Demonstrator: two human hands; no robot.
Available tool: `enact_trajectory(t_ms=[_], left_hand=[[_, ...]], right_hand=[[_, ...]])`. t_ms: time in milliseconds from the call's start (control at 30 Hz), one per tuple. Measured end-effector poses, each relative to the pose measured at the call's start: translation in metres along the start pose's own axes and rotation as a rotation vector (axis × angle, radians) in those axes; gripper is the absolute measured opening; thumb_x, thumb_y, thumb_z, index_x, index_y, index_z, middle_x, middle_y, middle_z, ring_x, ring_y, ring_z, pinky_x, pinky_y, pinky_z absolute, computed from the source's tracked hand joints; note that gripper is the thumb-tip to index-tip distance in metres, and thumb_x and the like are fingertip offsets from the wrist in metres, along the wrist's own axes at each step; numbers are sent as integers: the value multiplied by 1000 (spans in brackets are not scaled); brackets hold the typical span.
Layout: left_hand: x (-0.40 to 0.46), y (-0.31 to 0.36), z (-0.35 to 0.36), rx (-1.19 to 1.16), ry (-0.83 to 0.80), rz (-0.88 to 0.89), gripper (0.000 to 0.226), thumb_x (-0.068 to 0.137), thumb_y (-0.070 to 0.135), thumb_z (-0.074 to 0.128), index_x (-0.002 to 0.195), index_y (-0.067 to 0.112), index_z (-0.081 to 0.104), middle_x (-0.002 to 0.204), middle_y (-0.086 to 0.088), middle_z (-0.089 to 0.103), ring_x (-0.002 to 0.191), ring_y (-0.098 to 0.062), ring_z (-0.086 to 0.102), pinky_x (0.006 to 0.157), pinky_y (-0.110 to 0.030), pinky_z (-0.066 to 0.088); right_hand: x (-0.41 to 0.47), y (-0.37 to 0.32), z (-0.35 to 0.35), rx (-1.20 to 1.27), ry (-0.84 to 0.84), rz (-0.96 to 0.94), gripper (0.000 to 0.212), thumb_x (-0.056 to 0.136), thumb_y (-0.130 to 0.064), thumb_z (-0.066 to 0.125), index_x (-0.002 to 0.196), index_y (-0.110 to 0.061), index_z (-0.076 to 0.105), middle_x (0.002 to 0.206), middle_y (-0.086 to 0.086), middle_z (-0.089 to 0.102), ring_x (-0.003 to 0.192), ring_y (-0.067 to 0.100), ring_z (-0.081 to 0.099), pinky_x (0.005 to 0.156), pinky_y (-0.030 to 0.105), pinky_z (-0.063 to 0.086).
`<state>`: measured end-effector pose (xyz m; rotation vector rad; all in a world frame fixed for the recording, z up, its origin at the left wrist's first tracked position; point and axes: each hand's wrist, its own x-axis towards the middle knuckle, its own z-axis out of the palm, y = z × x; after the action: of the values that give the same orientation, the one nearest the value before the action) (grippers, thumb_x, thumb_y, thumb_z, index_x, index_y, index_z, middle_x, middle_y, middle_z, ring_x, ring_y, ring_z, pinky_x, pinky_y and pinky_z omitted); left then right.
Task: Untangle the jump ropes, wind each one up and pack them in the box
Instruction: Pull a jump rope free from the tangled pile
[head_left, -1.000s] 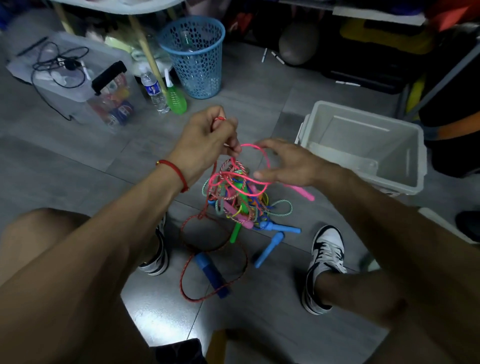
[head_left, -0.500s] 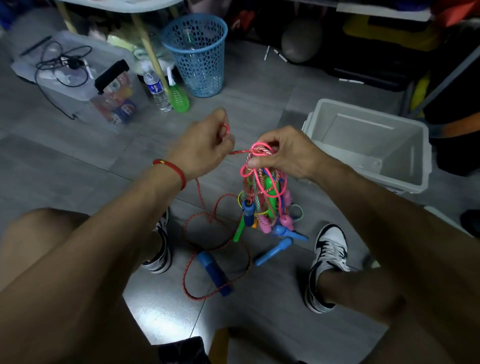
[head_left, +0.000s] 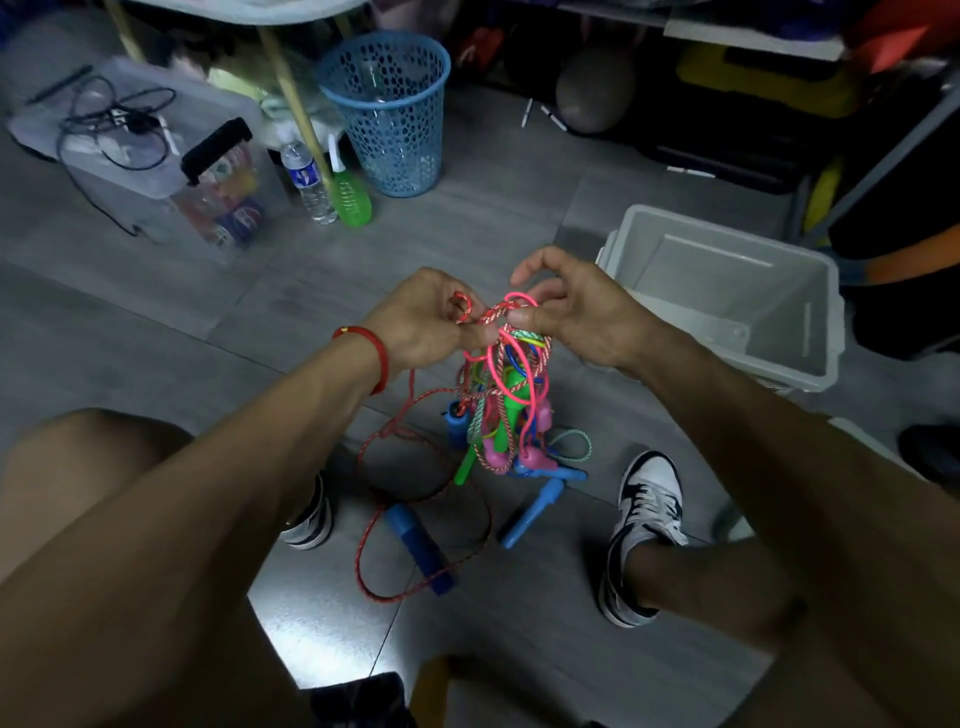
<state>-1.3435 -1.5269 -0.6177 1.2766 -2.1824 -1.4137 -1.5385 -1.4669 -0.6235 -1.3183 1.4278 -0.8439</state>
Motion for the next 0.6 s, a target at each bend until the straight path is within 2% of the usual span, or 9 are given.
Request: enact_trajectory(t_ms=[67, 133, 200, 267, 300, 367, 467, 500, 600], left_hand=[[-4, 3, 1, -74, 5, -13, 6, 87, 10, 75, 87, 5, 71, 65, 3, 66, 57, -1, 57, 59, -16, 46], [-5, 5, 1, -127, -4, -55, 10, 93, 4, 66, 84, 7, 69, 57, 6, 60, 48, 0, 50, 49, -17, 40], [-3, 3, 1, -183, -15, -106, 24, 95, 1, 60, 74, 12, 62, 48, 9, 52, 44, -5, 40, 47, -22, 29], [-1, 1, 1, -222, -8, -147, 32, 96, 1, 57, 67, 14, 55, 45, 9, 48, 44, -7, 35, 49, -25, 22], [0, 0, 1, -233, 1, -160, 35, 97, 0, 55, 65, 15, 53, 44, 9, 48, 45, -8, 35, 49, -26, 20], [0, 0, 2, -239, 24, -163, 34, 97, 1, 53, 65, 12, 54, 45, 7, 48, 47, -10, 35, 50, -27, 21], [1, 1, 4, -221, 58, -154, 21, 97, 2, 54, 77, 6, 60, 53, 0, 44, 50, -11, 36, 50, -26, 25], [2, 0, 5, -214, 72, -158, 21, 97, 2, 54, 77, 8, 60, 53, 1, 45, 50, -11, 37, 50, -25, 26], [1, 0, 7, -264, 103, -171, 18, 98, 3, 54, 83, 11, 59, 51, 5, 50, 50, -9, 43, 47, -22, 31]], right_hand=[[1, -1, 1, -39, 36, -14, 31, 88, -5, 74, 111, -8, 54, 88, 7, 62, 68, 12, 64, 64, 25, 55], [1, 0, 1, -164, 63, -51, 27, 87, -13, 77, 103, -15, 56, 91, 5, 64, 71, 9, 63, 69, 29, 56], [0, 0, 1, -446, 120, -138, 25, 87, -25, 77, 99, -22, 56, 99, 0, 65, 85, 11, 62, 81, 34, 53], [-4, -4, 4, -667, 170, -263, 21, 88, -30, 74, 101, -23, 58, 109, -1, 60, 103, 14, 53, 92, 31, 43], [-6, -8, 5, -695, 188, -323, 19, 89, -31, 72, 102, -22, 61, 110, -3, 57, 106, 13, 49, 93, 28, 39], [-9, -14, 8, -684, 195, -379, 13, 90, -27, 71, 101, -21, 67, 105, -4, 58, 100, 10, 52, 89, 23, 39], [-13, -14, 18, -599, 159, -264, 13, 91, -14, 66, 101, -20, 72, 89, -5, 69, 81, 8, 63, 74, 13, 47], [-13, -14, 21, -504, 181, -209, 15, 92, -9, 65, 99, -19, 73, 84, -4, 71, 76, 7, 65, 71, 11, 48], [-10, -10, 27, -191, 219, -57, 20, 94, 4, 58, 96, -11, 71, 75, 5, 72, 64, 12, 70, 59, 17, 53]])
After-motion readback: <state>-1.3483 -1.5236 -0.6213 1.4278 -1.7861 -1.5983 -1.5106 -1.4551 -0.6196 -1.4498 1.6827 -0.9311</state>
